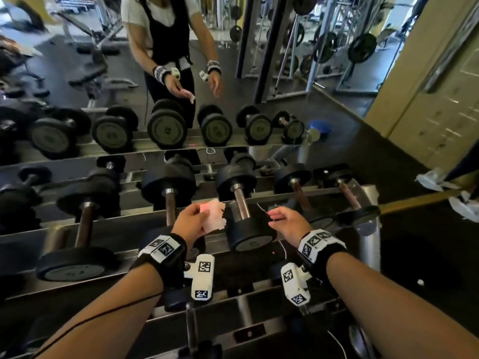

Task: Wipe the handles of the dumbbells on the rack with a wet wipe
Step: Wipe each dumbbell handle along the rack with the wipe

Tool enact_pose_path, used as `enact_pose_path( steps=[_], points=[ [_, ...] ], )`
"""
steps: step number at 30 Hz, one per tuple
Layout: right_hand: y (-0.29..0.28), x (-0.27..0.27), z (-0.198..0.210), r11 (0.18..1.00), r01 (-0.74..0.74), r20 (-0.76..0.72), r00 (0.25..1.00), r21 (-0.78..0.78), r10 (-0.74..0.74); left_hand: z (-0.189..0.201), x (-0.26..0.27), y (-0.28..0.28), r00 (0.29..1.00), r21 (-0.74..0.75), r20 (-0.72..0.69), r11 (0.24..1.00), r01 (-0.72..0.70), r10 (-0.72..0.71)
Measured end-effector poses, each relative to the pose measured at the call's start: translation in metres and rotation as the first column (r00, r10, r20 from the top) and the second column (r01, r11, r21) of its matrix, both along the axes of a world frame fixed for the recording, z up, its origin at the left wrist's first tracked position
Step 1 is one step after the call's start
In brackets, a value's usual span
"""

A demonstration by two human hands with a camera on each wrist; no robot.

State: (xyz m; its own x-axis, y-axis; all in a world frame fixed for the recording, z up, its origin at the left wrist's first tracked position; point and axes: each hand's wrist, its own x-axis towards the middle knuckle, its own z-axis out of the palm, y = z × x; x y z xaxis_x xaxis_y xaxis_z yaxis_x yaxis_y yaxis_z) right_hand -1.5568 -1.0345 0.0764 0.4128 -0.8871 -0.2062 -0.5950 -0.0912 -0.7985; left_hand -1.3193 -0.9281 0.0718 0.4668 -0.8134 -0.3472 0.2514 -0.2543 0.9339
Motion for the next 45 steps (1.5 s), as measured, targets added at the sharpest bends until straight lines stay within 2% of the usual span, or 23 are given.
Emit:
enact_pose_path(
  steps=[4,10,14,18,24,27,31,32,37,42,44,45],
  points=[
    [-0.039,0.001,-0.027,0.999,0.031,-0.006,1.0,0.04,-0.031,-0.026,-0.005,-0.035,0.999,0.051,0.013,0.998,-0.044,0.044],
    [-0.067,0.01,-0.069,0.993,0.017,0.075,0.997,0.12,-0.026,-0.056,-0.017,-0.078,0.994,0.074,0.099,0.996,-0.054,0.047],
    [-0.076,0.009,-0.088,0.983,-0.065,0.092,0.995,0.17,0.049,-0.068,-0.018,-0.096,0.972,0.106,0.235,0.993,-0.048,0.022],
    [-0.078,0.005,-0.095,0.966,-0.187,0.109,0.979,0.177,0.17,-0.079,-0.017,-0.107,0.957,0.16,0.29,0.987,-0.032,-0.016],
    [-0.081,0.002,-0.1,0.94,-0.257,0.15,0.962,0.225,0.227,-0.083,-0.006,-0.128,0.942,0.235,0.332,0.971,-0.039,-0.042],
    [-0.085,0.0,-0.103,0.929,-0.28,0.157,0.956,0.24,0.248,-0.079,-0.002,-0.135,0.887,0.247,0.454,0.968,-0.032,-0.086],
    [-0.087,0.0,-0.108,0.923,-0.286,0.178,0.953,0.257,0.245,-0.08,-0.016,-0.141,0.787,0.283,0.533,0.942,0.179,-0.31],
    [-0.088,0.001,-0.108,0.923,-0.284,0.182,0.953,0.261,0.242,-0.081,-0.018,-0.14,0.775,0.292,0.54,0.937,0.193,-0.328],
    [-0.086,0.001,-0.107,0.925,-0.274,0.189,0.955,0.263,0.229,-0.084,-0.016,-0.128,0.802,0.289,0.484,0.929,0.231,-0.35],
    [-0.081,0.002,-0.103,0.932,-0.253,0.207,0.957,0.259,0.202,-0.074,-0.009,-0.118,0.804,0.366,0.382,0.873,0.321,-0.456],
    [-0.08,0.002,-0.102,0.932,-0.246,0.21,0.958,0.267,0.193,-0.068,-0.001,-0.122,0.848,0.314,0.359,0.906,0.285,-0.391],
    [-0.08,0.001,-0.102,0.931,-0.244,0.21,0.959,0.271,0.19,-0.066,0.004,-0.125,0.868,0.268,0.391,0.94,0.21,-0.305]
  ],
)
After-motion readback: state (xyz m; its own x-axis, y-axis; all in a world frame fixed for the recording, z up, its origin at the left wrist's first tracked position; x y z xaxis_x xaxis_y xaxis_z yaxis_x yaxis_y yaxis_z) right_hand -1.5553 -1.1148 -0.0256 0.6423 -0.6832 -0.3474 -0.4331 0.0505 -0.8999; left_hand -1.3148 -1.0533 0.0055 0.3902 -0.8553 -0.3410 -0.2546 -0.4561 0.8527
